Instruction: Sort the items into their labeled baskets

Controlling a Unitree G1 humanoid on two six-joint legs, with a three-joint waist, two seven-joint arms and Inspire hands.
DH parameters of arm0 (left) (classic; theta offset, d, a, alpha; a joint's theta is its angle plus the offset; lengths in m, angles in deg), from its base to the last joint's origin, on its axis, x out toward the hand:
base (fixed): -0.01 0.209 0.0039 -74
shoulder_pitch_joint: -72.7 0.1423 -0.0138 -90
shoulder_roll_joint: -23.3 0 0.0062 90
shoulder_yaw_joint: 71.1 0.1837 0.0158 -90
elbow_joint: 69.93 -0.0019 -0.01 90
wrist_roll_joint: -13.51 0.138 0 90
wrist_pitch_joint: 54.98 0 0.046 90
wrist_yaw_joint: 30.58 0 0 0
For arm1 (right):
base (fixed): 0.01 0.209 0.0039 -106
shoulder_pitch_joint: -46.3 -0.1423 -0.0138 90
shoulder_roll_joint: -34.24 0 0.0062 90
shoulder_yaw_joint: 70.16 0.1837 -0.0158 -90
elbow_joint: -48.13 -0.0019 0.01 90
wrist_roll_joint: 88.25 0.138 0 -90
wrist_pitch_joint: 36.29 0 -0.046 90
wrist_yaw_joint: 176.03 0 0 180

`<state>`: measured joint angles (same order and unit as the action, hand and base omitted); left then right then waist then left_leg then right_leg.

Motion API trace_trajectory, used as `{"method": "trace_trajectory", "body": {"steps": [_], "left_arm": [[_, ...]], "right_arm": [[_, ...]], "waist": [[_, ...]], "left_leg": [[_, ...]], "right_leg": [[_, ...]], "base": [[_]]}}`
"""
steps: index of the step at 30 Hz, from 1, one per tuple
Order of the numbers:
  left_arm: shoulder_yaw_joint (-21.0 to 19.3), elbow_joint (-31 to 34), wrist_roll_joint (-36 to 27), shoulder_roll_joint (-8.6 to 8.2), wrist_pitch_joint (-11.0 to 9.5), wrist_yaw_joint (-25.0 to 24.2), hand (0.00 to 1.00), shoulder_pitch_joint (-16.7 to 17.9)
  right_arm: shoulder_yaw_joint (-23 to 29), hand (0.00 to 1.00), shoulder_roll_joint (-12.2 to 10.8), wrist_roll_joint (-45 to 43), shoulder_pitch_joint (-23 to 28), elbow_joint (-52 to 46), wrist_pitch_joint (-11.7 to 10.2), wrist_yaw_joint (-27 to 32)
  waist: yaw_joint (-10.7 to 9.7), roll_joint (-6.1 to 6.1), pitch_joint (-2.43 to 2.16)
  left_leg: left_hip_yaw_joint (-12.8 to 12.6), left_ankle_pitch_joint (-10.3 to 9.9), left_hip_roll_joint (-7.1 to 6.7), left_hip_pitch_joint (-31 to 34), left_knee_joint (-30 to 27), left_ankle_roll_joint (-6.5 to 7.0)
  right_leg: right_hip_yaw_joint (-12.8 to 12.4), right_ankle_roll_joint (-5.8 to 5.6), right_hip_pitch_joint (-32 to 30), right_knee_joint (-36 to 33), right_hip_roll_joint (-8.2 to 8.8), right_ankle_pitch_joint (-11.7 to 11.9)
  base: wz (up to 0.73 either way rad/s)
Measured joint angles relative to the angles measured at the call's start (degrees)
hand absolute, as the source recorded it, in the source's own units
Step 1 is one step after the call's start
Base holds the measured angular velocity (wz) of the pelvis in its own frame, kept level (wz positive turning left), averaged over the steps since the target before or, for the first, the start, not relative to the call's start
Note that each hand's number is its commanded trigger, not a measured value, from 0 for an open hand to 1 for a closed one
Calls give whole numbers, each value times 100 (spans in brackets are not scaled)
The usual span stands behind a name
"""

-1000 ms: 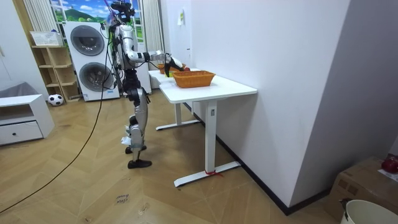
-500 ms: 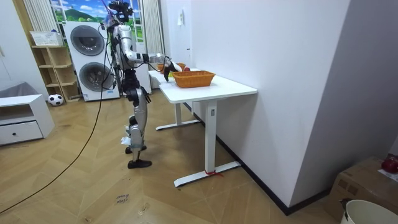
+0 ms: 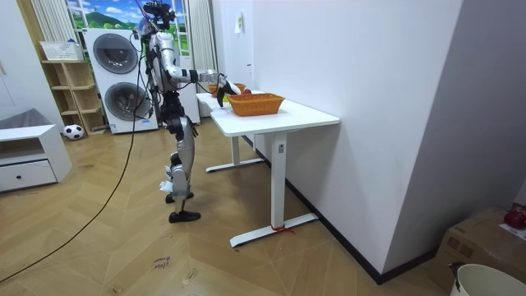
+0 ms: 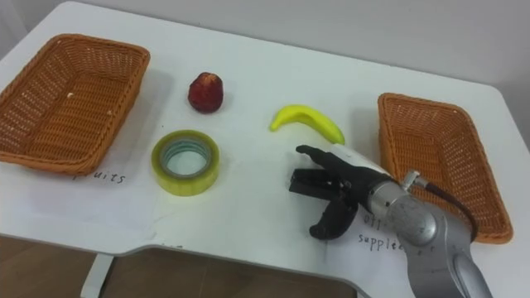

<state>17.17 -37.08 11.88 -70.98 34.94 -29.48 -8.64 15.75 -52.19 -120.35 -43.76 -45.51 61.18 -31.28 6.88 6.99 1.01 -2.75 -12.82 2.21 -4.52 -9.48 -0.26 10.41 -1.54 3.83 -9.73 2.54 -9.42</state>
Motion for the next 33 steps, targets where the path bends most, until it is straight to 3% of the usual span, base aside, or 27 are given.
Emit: {"method": "trace_trajectory", "body": {"steps": [9,17,22,33], "left_arm": [[79,-4,3,32,0,-5,0,-12],[27,-34,-2,46,21,-71,0,-18],[-53,-25,1,24,100,-120,0,-18],[-151,-25,2,-37,273,-5,0,-28]], "right_arm": [[-154,0,-1,-95,-76,0,-7,18],[-188,0,-13,-921,-75,0,38,19],[-225,0,-131,-1129,-82,102,212,67],[-257,0,-140,-1125,-236,279,515,132]], "waist": [[21,4,-4],[121,40,-32],[138,82,-60],[143,86,-46]], "left_leg": [[14,0,0,1,6,0],[49,0,0,-23,3,0],[47,0,-2,-22,-16,0],[48,0,-4,-22,2,0]], "right_leg": [[-16,0,-2,1,-2,0],[-10,0,21,8,-2,0],[-11,0,28,-1,1,0],[-2,0,24,-8,-4,0]], "base": [[0],[0],[0],[0]]}}
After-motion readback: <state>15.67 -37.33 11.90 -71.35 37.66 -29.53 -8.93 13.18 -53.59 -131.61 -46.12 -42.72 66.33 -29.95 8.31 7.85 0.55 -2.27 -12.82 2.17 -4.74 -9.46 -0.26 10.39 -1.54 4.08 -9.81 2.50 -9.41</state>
